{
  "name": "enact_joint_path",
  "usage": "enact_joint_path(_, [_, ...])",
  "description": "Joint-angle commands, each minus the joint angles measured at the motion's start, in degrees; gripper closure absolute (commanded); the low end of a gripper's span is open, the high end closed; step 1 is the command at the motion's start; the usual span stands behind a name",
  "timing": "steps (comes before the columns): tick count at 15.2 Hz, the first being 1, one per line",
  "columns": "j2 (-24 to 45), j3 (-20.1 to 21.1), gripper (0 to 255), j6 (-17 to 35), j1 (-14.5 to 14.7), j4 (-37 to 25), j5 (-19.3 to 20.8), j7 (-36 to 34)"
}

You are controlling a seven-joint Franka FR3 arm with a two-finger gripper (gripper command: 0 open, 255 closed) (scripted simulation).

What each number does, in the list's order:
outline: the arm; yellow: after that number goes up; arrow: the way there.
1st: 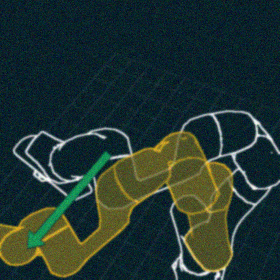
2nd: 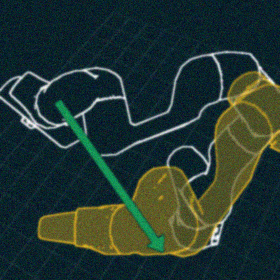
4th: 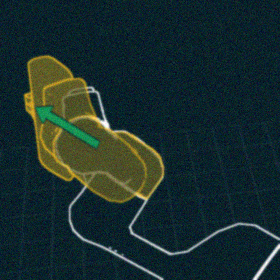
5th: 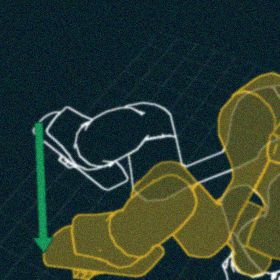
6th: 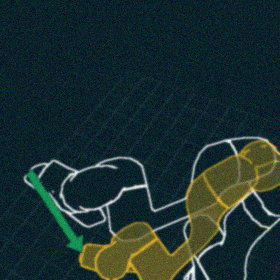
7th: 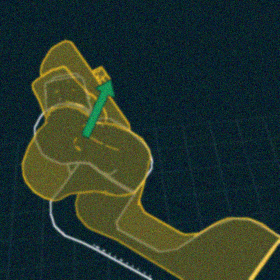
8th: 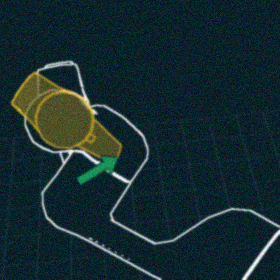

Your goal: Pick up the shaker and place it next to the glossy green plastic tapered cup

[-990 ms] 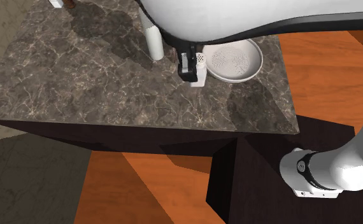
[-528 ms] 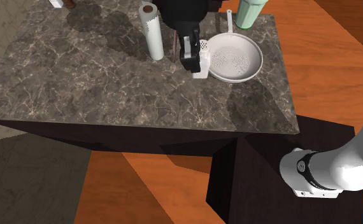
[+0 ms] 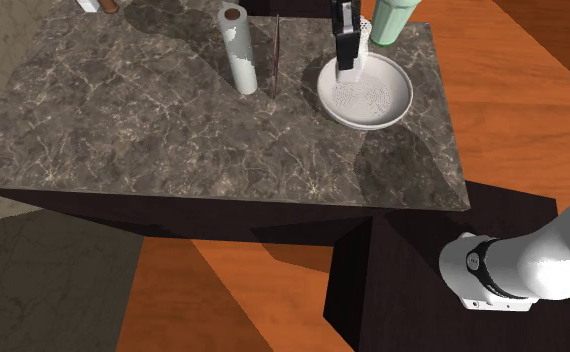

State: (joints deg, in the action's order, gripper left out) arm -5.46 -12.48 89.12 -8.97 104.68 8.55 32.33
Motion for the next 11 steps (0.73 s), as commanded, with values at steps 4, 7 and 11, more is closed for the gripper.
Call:
enact_joint_path(4, [0.01,-3.64,255,1.05,-3.05,0.05,1.47,6.54])
enact_joint_path(7, [0.74,-5.95,255,1.73,-4.99,-0.68,2.12,10.69])
enact_joint_path(11, [2.6,-9.05,255,2.62,-7.63,-2.57,2.51,16.4])
